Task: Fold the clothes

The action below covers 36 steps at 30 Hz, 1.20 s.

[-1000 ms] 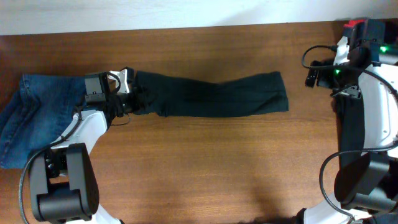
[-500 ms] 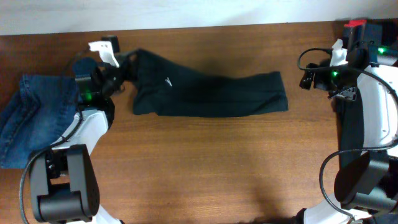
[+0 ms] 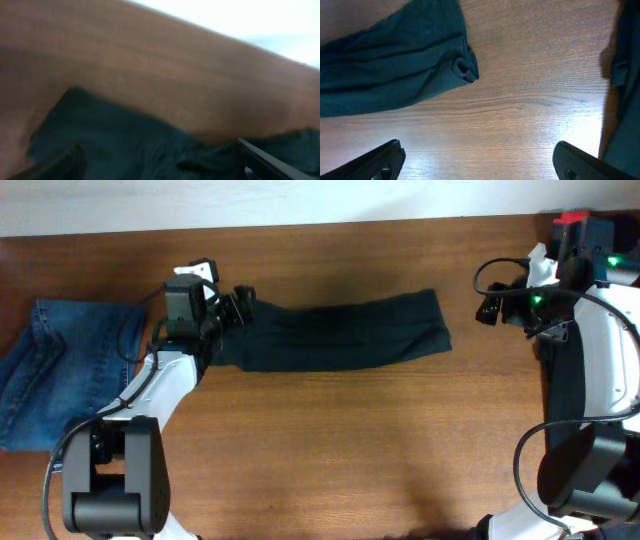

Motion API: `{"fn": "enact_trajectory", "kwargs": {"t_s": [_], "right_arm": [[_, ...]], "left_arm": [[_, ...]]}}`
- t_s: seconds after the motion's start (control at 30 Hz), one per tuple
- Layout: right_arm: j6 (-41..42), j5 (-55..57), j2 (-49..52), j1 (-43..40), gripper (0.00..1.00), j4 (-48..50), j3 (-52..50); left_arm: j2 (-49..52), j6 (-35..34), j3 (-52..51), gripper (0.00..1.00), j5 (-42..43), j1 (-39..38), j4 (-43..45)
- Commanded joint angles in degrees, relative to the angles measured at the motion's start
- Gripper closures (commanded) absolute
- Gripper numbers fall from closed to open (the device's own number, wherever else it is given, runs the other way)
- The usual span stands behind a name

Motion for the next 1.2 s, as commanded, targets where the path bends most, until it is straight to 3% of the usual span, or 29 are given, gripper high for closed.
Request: {"fn": "enact_trajectory", "kwargs": {"t_s": [0.0,0.27,0.37,0.57,0.8,1.07,1.17], "right_arm": [[-2.9,-0.9,0.2,1.4,0.00,-0.2,-0.3],[-3.2,-0.8,0.2,3.2,0.01,1.1,-0.3],[-3.2,-0.8,0.2,3.2,0.01,0.8,-0.3],[-3.1,-0.9,0.2,3.2,0.01,0.7,-0.3],[-3.1,-0.8,0.2,3.2,0.01,0.3,-0.3],[-3.2,-0.8,0.2,3.2,0.01,0.4,-0.3],[-3.2,-0.8,0.2,3.2,0.01,0.4,-0.3]], "left_arm": [[-0.3,1.9,0.2,0.08,0.6,0.1,-5.0],[-0.3,10.2,0.2,0.01,-10.9,1.0,-6.5],[0.5,10.8,0.3,0.01,-9.3,3.6,-3.3],[5.3,10.9,1.4,0.01,4.1,9.0,1.4],[14.3,12.9,7.3,0.02,14.9,9.1,4.4],[18.1,12.9,8.1,0.02,15.5,8.5,0.5],[18.1,12.9,8.1,0.11,17.7,8.3,0.3]]}}
